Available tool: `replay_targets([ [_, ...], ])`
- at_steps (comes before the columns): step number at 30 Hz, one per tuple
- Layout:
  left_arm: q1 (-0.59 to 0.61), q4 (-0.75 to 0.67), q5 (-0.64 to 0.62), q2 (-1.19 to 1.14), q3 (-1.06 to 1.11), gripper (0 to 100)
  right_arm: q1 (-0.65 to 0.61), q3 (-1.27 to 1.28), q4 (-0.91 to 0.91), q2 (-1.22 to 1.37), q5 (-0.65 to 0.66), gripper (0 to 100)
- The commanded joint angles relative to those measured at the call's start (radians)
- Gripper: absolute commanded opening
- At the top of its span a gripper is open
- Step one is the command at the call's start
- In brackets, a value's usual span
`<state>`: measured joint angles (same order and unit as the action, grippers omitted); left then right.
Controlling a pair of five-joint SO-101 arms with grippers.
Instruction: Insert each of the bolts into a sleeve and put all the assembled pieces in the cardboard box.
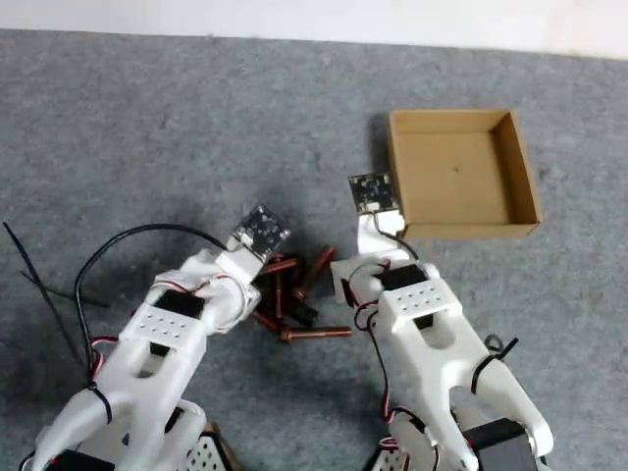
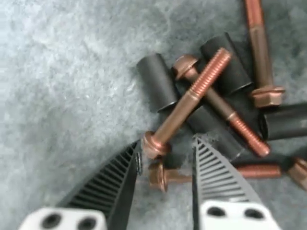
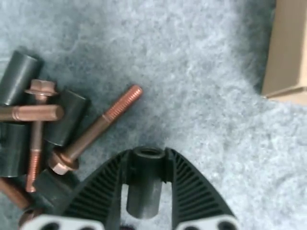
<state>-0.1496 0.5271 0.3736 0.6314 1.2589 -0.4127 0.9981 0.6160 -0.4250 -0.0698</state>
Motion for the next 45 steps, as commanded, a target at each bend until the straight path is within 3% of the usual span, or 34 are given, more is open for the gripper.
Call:
replay_targets([
  [1, 0.007, -0.054, 0.008, 0.001, -0.001, 16, 0.001, -0.005, -0.025, -0.045, 0.012, 0.3],
  [11, 0.008, -0.051, 0.008, -0.156, -0.110, 16, 0.001, -0.002, -0.025, -0.044, 0.012, 0.3],
  [16, 0.012, 0.040, 0.009, -0.269, -0.209, 16, 0.001, -0.001, -0.025, -0.044, 0.012, 0.3],
  [42, 0.015, 0.040, 0.008, -0.278, -0.216, 16, 0.001, -0.001, -0.027, -0.044, 0.014, 0.3],
  [45, 0.015, 0.040, 0.009, -0.278, -0.216, 10, 0.001, -0.001, -0.027, -0.044, 0.014, 0.4],
])
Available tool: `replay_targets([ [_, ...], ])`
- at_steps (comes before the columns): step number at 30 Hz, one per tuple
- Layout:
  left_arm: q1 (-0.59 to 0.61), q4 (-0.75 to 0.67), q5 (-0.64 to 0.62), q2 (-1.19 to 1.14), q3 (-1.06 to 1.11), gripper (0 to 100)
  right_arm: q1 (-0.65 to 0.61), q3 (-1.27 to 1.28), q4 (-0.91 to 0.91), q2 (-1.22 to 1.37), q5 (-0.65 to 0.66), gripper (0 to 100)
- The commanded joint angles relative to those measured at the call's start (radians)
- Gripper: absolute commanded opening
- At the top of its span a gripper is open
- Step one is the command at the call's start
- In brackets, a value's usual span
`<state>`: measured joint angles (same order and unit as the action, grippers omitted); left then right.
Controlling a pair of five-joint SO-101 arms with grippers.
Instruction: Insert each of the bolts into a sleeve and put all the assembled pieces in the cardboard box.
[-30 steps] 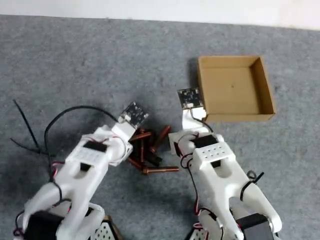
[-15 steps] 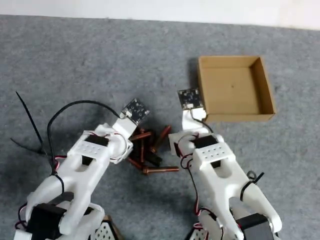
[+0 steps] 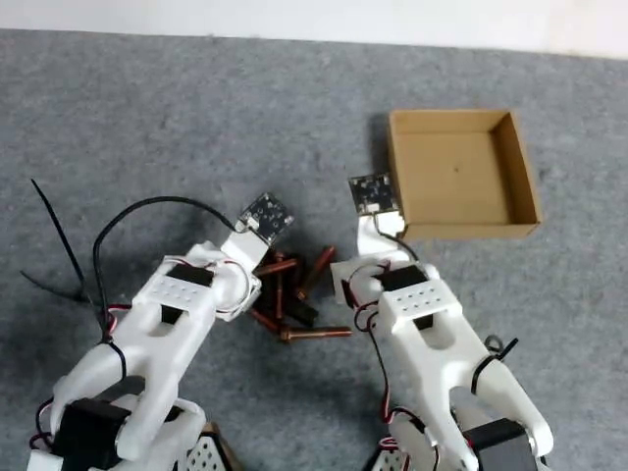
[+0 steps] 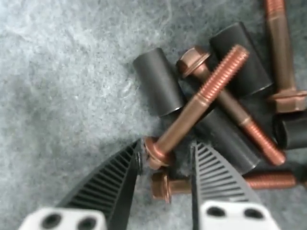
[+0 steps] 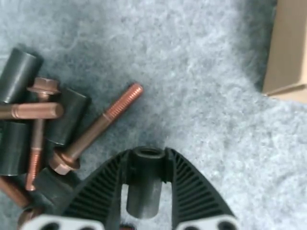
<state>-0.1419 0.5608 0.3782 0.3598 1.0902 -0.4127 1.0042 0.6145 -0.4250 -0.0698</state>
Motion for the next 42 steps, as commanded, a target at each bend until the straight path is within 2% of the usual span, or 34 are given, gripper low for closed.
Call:
replay_targets([
  [1, 0.007, 0.005, 0.005, -0.007, -0.047, 7, 0.001, -0.007, -0.025, -0.044, 0.014, 0.4],
  [5, 0.007, 0.006, 0.038, -0.007, -0.047, 1, 0.001, -0.007, -0.025, -0.044, 0.014, 0.4],
  [15, 0.008, 0.009, 0.049, 0.007, -0.027, 1, 0.001, -0.007, -0.025, -0.044, 0.014, 0.4],
  [17, 0.033, 0.012, 0.038, 0.051, -0.018, 1, 0.001, -0.007, -0.025, -0.044, 0.014, 0.4],
  [21, 0.153, 0.009, -0.101, 0.216, 0.048, 1, 0.001, -0.007, -0.025, -0.044, 0.014, 0.4],
  [24, 0.211, -0.034, -0.149, 0.354, 0.127, 1, 0.001, -0.007, -0.025, -0.044, 0.014, 0.4],
  [28, 0.225, -0.098, -0.157, 0.519, 0.243, 1, 0.001, -0.007, -0.025, -0.044, 0.014, 0.4],
  [33, 0.225, -0.101, -0.153, 0.657, 0.308, 1, 0.001, -0.007, -0.025, -0.044, 0.014, 0.4],
  [38, 0.262, -0.100, -0.155, 0.680, 0.309, 1, 0.012, 0.031, -0.099, -0.044, 0.015, 0.4],
  [42, 0.308, -0.101, -0.157, 0.682, 0.308, 1, 0.018, 0.079, -0.180, -0.044, 0.083, 0.4],
])
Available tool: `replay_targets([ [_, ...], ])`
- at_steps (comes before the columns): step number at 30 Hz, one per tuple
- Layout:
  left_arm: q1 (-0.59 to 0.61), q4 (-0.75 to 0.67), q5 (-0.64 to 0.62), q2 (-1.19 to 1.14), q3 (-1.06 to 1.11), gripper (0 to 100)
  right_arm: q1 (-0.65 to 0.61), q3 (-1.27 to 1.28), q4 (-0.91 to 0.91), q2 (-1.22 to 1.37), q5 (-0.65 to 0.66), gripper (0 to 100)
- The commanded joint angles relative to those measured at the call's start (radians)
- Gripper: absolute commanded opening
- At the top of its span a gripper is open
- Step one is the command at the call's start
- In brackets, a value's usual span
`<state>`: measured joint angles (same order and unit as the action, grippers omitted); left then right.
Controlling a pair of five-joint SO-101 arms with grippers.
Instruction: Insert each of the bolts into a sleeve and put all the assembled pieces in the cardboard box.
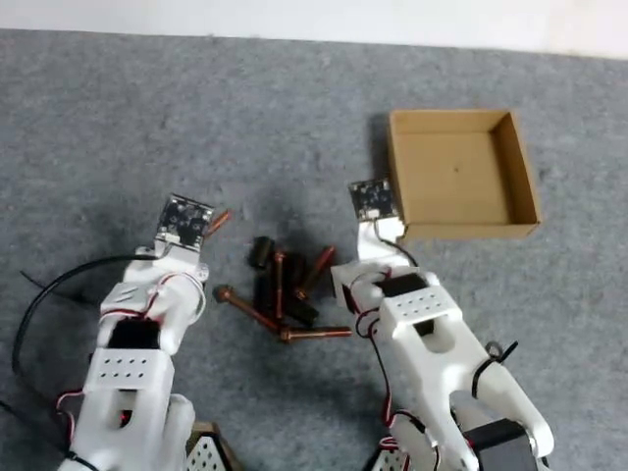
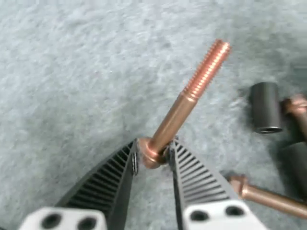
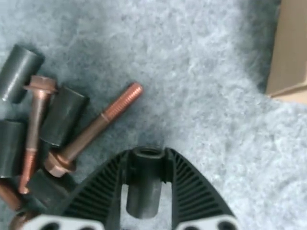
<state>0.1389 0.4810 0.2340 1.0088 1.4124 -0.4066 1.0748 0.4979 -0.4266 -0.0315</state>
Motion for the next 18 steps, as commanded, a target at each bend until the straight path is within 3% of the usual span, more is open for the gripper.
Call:
replay_targets([
  [1, 0.030, -0.021, -0.012, 0.031, -0.015, 1, 0.012, 0.019, -0.077, -0.044, 0.057, 0.4],
  [9, 0.031, -0.002, 0.086, 0.031, -0.004, 1, 0.016, 0.047, -0.114, -0.053, 0.068, 0.4],
  [13, 0.059, 0.098, 0.236, 0.039, -0.022, 1, 0.054, 0.042, -0.114, -0.053, 0.068, 0.4],
  [18, 0.165, 0.265, 0.387, 0.039, -0.197, 1, 0.081, 0.041, -0.114, -0.059, 0.068, 0.4],
])
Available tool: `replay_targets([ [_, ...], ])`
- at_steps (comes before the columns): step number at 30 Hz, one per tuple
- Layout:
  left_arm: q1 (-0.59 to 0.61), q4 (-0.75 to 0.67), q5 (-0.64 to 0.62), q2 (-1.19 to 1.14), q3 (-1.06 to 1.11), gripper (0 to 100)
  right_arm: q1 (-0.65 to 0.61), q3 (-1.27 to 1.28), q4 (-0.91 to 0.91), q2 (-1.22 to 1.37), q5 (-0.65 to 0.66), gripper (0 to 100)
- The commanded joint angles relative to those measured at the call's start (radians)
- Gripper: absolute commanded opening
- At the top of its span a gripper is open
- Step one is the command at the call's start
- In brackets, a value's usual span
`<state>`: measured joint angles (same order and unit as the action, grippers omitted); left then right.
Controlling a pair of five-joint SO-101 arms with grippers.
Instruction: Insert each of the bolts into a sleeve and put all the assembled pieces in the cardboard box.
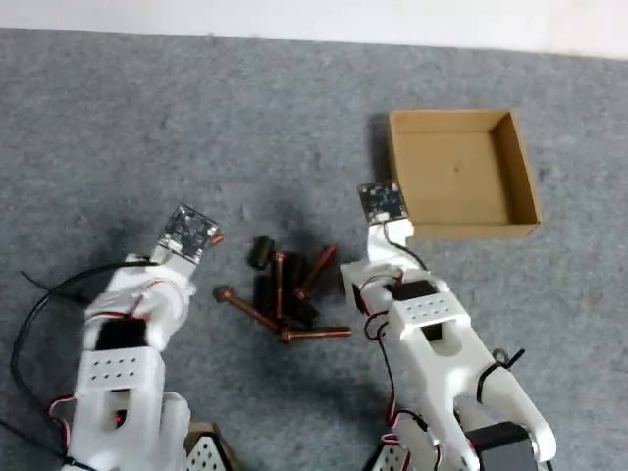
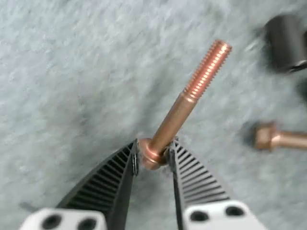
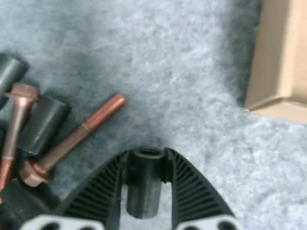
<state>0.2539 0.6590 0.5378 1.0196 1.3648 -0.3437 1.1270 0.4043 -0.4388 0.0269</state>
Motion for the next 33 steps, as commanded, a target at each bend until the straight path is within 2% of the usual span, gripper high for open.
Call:
replay_targets([
  [1, 0.058, 0.141, 0.135, 0.028, -0.197, 1, 0.018, -0.008, -0.021, -0.062, 0.009, 0.4],
  [6, 0.056, 0.463, 0.471, 0.027, -0.398, 1, 0.018, 0.065, -0.022, -0.232, 0.005, 0.4],
  [13, 0.065, 0.787, 0.956, 0.021, -0.464, 1, 0.013, 0.217, -0.022, -0.527, 0.002, 0.4],
  [15, 0.061, 0.827, 1.039, 0.021, -0.466, 1, 0.013, 0.245, -0.022, -0.588, 0.002, 0.4],
  [21, 0.058, 0.784, 1.129, 0.019, -0.423, 1, 0.013, 0.312, -0.022, -0.723, 0.002, 0.4],
  [28, 0.064, 0.508, 1.134, 0.018, -0.236, 0, 0.013, 0.323, -0.022, -0.753, 0.002, 0.4],
  [33, 0.064, 0.407, 1.131, 0.016, -0.213, 0, 0.013, 0.323, -0.022, -0.753, 0.002, 0.4],
])
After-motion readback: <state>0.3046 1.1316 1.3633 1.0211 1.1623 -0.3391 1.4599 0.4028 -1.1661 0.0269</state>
